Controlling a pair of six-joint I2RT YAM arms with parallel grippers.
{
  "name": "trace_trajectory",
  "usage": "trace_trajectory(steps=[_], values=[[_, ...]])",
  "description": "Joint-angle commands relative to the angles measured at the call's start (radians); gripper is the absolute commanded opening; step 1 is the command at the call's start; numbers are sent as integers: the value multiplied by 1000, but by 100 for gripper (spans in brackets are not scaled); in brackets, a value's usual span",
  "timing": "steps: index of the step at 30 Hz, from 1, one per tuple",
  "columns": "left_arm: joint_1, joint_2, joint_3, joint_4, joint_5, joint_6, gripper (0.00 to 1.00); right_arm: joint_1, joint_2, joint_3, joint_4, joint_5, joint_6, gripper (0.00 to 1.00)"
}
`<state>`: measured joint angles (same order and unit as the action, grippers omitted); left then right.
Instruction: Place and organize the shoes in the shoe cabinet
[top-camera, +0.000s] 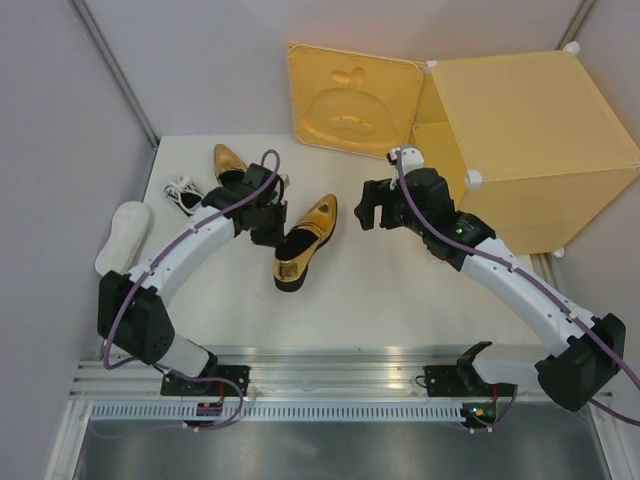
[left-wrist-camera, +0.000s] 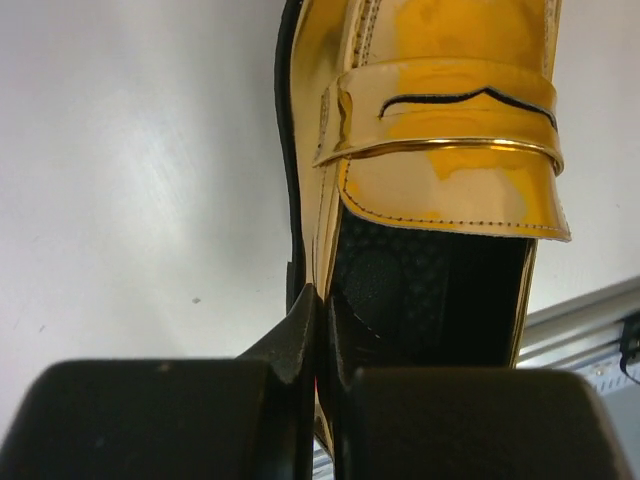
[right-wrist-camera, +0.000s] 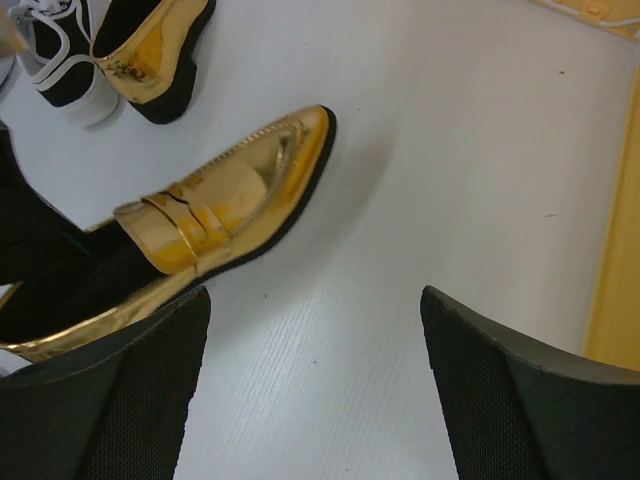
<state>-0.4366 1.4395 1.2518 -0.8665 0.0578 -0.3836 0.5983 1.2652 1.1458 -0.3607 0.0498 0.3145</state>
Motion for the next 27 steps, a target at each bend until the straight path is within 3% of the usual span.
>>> trace_trajectory(steps=[1,8,16,19,27], values=[[-79,108,109,118,161,147,2,0,-55,-17,-1,88,-25,90],[-148,386,317,133,203,296,2,1,-112,-76,-6,108,-25,89],[-151,571,368,179,234,454,4,4,-124,-138,6,84,-25,89],[-151,576,360,176,241,456,21,21,-116,-141,11,70,-35,89],[-148,360,325,182,160,362,62,124,-70,-89,-7,67,-57,89]])
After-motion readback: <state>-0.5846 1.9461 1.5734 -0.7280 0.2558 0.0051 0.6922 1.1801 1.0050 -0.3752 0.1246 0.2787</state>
